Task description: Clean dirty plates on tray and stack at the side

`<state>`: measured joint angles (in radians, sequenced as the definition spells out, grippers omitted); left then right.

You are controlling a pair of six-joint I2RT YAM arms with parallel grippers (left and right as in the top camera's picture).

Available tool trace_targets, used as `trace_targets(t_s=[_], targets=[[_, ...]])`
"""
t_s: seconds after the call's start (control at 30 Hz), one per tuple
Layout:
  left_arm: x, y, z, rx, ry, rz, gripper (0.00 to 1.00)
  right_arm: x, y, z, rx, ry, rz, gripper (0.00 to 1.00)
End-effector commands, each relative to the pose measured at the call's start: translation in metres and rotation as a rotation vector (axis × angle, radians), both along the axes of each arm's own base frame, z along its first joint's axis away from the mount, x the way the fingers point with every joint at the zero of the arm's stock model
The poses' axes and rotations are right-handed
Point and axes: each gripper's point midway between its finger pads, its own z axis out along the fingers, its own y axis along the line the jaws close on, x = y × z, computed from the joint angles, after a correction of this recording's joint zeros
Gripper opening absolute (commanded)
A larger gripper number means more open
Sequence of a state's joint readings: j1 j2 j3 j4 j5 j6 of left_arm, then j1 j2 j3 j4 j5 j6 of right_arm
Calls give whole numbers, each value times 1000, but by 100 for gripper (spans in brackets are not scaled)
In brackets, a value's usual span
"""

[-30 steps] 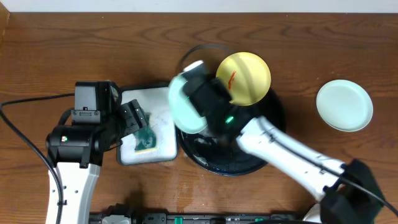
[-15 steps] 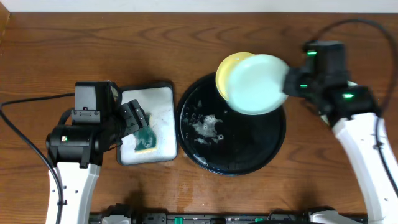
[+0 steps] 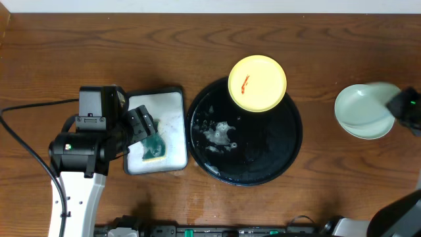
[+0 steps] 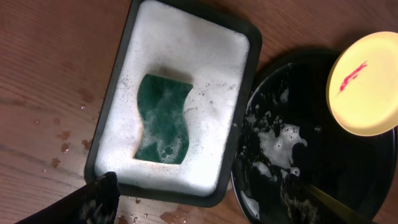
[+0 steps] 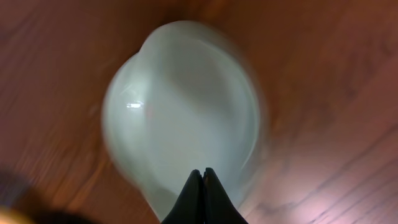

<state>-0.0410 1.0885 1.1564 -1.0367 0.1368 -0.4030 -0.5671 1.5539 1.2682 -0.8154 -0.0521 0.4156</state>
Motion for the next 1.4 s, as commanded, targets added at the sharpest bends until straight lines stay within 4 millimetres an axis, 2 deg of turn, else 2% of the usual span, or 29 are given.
trace_targets(t_s=[0.0,0.17,0.33,0.47,0.5,0.57,0.63,0.67,0.83,1.1,1.2,1.37], targets=[[2,-1,5,-8,-12,-3,83,-6,-18,-22,72,8,-85,1],[2,-1,5,-8,-12,-3,84,-1,-20,-39,102,28,-74,1],[2,-1,5,-8,-12,-3,84,10,-6,-36,101,1,73,1],[2,-1,5,-7,-13,-3,83,10,-6,-29,77,-9,97,2],[2,-1,5,-8,-12,-3,84,8,-9,-26,62,-6,86,5],[2,-1,5,-7,-13,-3,83,-10,-22,-21,32,28,-20,31],[2,-1,5,-8,-12,-3,83,-31,-35,-25,26,88,-147,46],[2,-1,5,-7,-12,-3,83,-40,-40,-29,25,113,-193,48],[2,-1,5,-7,-12,-3,83,-92,-80,-54,37,215,-414,50],[2,-1,5,-8,-12,-3,83,-141,-112,-89,135,270,-591,49],[2,-1,5,-7,-13,-3,83,-147,-123,-102,151,266,-611,50],[2,-1,5,-8,-12,-3,83,-144,-129,-125,184,266,-562,49]])
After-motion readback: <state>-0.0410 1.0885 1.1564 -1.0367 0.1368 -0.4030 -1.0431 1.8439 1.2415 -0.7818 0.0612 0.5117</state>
